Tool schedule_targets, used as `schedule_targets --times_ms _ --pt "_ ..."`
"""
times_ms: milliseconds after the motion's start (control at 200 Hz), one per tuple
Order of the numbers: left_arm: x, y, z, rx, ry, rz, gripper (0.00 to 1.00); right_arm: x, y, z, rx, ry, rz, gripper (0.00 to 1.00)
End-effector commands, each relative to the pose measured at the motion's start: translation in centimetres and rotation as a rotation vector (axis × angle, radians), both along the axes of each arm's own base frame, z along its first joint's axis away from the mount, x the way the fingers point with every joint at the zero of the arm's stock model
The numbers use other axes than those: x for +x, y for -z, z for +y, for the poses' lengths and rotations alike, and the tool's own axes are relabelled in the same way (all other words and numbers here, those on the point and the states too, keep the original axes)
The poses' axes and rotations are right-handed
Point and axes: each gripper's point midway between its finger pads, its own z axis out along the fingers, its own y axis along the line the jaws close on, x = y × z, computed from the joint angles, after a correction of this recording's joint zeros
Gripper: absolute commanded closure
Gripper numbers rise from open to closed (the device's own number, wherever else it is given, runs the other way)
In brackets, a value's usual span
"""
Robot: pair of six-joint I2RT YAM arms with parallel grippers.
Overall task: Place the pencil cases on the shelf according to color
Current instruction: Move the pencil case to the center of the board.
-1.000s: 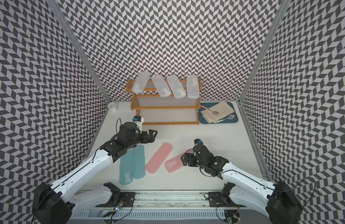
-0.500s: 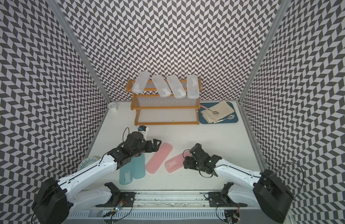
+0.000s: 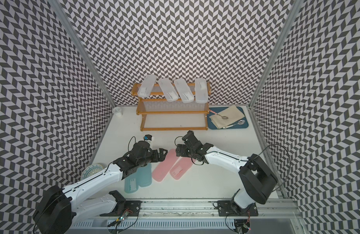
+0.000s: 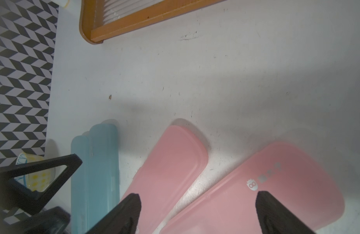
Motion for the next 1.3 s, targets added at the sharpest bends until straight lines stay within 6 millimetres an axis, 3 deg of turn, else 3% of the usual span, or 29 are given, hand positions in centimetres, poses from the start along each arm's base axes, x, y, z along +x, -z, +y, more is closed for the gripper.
schedule_targets --times_ms 0,160,290,416,646,891,1066,1292 --pt "0.2 0.2 -0.4 -0.013 0.003 -0.004 0.00 -1.5 1.2 -2.9 -0.112 0.046 0.003 0.06" --pt "0.0 2.3 -0.3 0.003 -0.011 0.053 0.00 -5.0 2.7 -4.5 -0.104 0.087 0.043 0.05" --pt "-0.2 3.2 0.2 0.004 -0.045 0.077 0.00 -6.8 4.0 -4.3 -0.099 0.094 0.079 0.03" --pt "-0.5 3.7 0.3 -0.004 -0.054 0.097 0.00 -7.3 4.6 -3.2 -0.079 0.085 0.090 0.02" --pt "-0.8 4.4 1.5 0.026 -0.104 0.119 0.00 -7.1 3.9 0.2 -0.061 0.042 0.067 0.00" --pt "-0.6 3.4 2.3 0.016 -0.126 0.094 0.00 -8.0 6.0 1.8 -0.153 0.013 0.091 0.00" --pt "-0.6 3.5 2.2 0.025 -0.122 0.103 0.00 -8.5 7.5 -0.2 -0.259 0.045 0.103 0.00" --pt "-0.5 3.5 2.3 0.049 -0.119 0.114 0.01 -9.4 7.8 -5.7 -0.374 0.116 0.088 0.00"
